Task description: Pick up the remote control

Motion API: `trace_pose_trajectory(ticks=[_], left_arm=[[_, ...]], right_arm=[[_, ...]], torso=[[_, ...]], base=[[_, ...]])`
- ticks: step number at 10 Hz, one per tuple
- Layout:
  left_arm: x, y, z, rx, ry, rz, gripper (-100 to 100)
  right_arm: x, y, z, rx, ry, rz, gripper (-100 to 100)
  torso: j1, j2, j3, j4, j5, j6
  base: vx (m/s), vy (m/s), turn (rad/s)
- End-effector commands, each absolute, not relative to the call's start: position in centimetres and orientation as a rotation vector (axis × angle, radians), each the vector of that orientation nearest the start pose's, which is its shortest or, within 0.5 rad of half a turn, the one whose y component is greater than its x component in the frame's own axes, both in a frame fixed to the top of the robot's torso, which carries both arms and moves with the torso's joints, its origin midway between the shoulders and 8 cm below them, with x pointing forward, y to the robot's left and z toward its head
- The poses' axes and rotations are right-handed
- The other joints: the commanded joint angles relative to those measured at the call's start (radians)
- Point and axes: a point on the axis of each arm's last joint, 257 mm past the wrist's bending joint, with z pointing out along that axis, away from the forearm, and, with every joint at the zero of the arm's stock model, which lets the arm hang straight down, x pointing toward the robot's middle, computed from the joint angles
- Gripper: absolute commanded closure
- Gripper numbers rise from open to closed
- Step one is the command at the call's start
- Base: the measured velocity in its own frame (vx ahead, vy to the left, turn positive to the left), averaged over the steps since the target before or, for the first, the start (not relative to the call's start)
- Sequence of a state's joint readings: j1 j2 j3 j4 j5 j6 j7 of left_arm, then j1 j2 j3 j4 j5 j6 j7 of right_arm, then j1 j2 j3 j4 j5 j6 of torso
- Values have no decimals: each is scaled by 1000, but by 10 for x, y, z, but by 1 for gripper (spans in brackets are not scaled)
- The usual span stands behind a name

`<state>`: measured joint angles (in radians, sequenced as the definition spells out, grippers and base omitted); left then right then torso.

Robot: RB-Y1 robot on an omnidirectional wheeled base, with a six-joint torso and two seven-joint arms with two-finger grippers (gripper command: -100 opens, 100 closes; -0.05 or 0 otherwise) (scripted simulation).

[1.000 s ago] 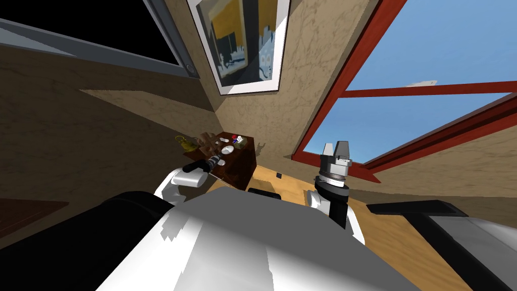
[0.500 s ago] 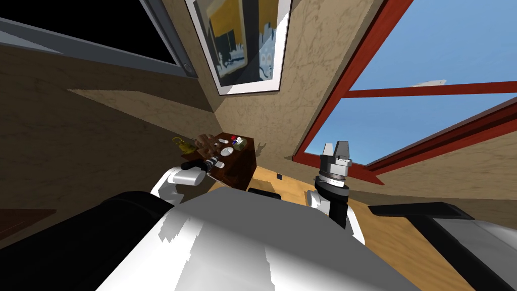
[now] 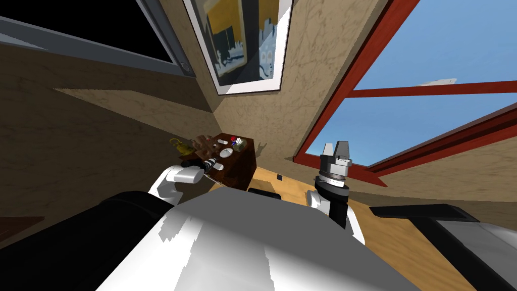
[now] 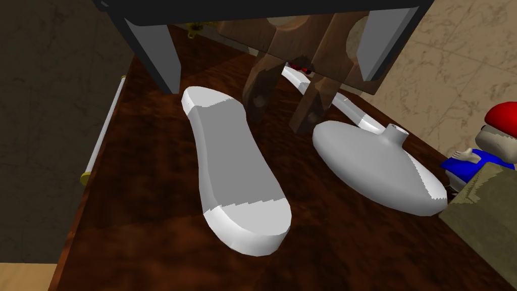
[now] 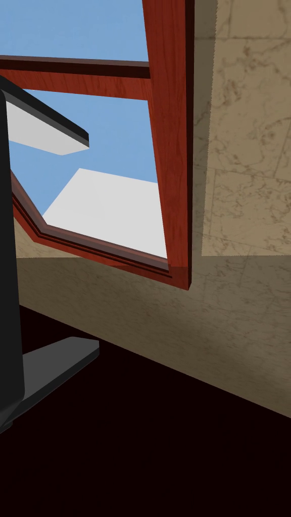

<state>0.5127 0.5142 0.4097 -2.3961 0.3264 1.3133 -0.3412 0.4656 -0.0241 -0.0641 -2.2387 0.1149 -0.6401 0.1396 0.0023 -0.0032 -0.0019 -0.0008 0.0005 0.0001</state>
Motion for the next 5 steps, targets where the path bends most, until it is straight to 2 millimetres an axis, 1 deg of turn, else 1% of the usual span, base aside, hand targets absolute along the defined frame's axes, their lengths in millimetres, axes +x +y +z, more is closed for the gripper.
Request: trace_pose_trajectory(ticks=[1,2,3,4,5], left_arm=[[275,488,-244,-1446,1925,-10,-100],[271,494,-244,-1472,1931,4,-100],[266,495,-247,-1488,1943,19,-100],[262,495,-250,-1498,1950,29,-100],[256,500,-252,-1533,1962,47,-100]], right_arm=[[330,-273,41,403,635,1081,0],[330,-273,41,403,635,1081,0],[330,-273,41,403,635,1081,0],[330,-273,41,403,635,1081,0],[330,-273,41,403,635,1081,0]], torso=[[0,0,0,0,0,0],[0,0,0,0,0,0],[1,-2,-1,0,0,0],[0,-1,-1,0,0,0],[-2,1,0,0,0,0]], base=[[57,29,-19],[80,39,-22],[68,25,-11],[26,4,1],[53,16,-21]])
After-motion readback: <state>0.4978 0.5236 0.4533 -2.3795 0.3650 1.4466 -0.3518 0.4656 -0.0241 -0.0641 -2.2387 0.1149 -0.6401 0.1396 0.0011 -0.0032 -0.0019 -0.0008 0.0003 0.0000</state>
